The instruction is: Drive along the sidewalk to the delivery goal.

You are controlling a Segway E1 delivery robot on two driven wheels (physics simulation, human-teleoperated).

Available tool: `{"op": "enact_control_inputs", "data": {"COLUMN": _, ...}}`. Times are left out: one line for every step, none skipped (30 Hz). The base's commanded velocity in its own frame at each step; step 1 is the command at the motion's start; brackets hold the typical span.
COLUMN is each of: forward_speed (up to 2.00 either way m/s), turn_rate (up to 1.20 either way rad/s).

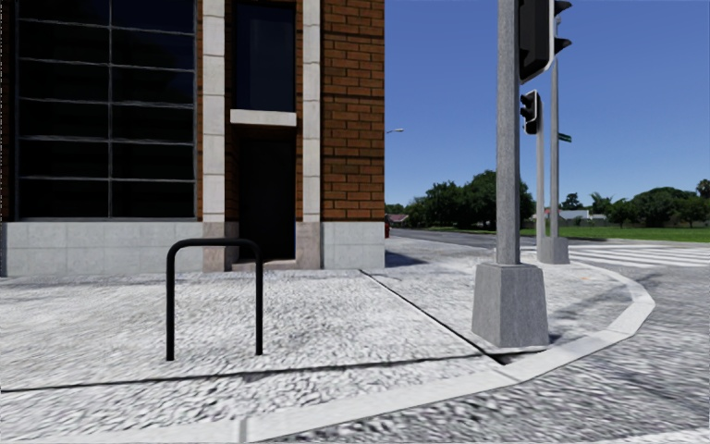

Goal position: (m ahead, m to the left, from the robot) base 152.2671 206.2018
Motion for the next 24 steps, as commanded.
{"op": "enact_control_inputs", "data": {"forward_speed": 1.56, "turn_rate": 0.0}}
{"op": "enact_control_inputs", "data": {"forward_speed": 1.56, "turn_rate": 0.0}}
{"op": "enact_control_inputs", "data": {"forward_speed": 1.56, "turn_rate": 0.0}}
{"op": "enact_control_inputs", "data": {"forward_speed": 1.56, "turn_rate": 0.0}}
{"op": "enact_control_inputs", "data": {"forward_speed": 1.45, "turn_rate": 0.0}}
{"op": "enact_control_inputs", "data": {"forward_speed": 1.45, "turn_rate": 0.0}}
{"op": "enact_control_inputs", "data": {"forward_speed": 1.37, "turn_rate": 0.0}}
{"op": "enact_control_inputs", "data": {"forward_speed": 1.27, "turn_rate": -0.38}}
{"op": "enact_control_inputs", "data": {"forward_speed": 1.27, "turn_rate": -0.38}}
{"op": "enact_control_inputs", "data": {"forward_speed": 1.2, "turn_rate": -0.51}}
{"op": "enact_control_inputs", "data": {"forward_speed": 1.15, "turn_rate": -0.54}}
{"op": "enact_control_inputs", "data": {"forward_speed": 1.14, "turn_rate": -0.55}}
{"op": "enact_control_inputs", "data": {"forward_speed": 1.14, "turn_rate": -0.55}}
{"op": "enact_control_inputs", "data": {"forward_speed": 1.13, "turn_rate": -0.55}}
{"op": "enact_control_inputs", "data": {"forward_speed": 1.13, "turn_rate": -0.55}}
{"op": "enact_control_inputs", "data": {"forward_speed": 1.13, "turn_rate": -0.53}}
{"op": "enact_control_inputs", "data": {"forward_speed": 1.13, "turn_rate": -0.53}}
{"op": "enact_control_inputs", "data": {"forward_speed": 1.13, "turn_rate": -0.1}}
{"op": "enact_control_inputs", "data": {"forward_speed": 1.13, "turn_rate": -0.05}}
{"op": "enact_control_inputs", "data": {"forward_speed": 1.13, "turn_rate": -0.03}}
{"op": "enact_control_inputs", "data": {"forward_speed": 1.13, "turn_rate": -0.03}}
{"op": "enact_control_inputs", "data": {"forward_speed": 1.13, "turn_rate": 0.0}}
{"op": "enact_control_inputs", "data": {"forward_speed": 1.13, "turn_rate": 0.0}}
{"op": "enact_control_inputs", "data": {"forward_speed": 1.13, "turn_rate": 0.0}}
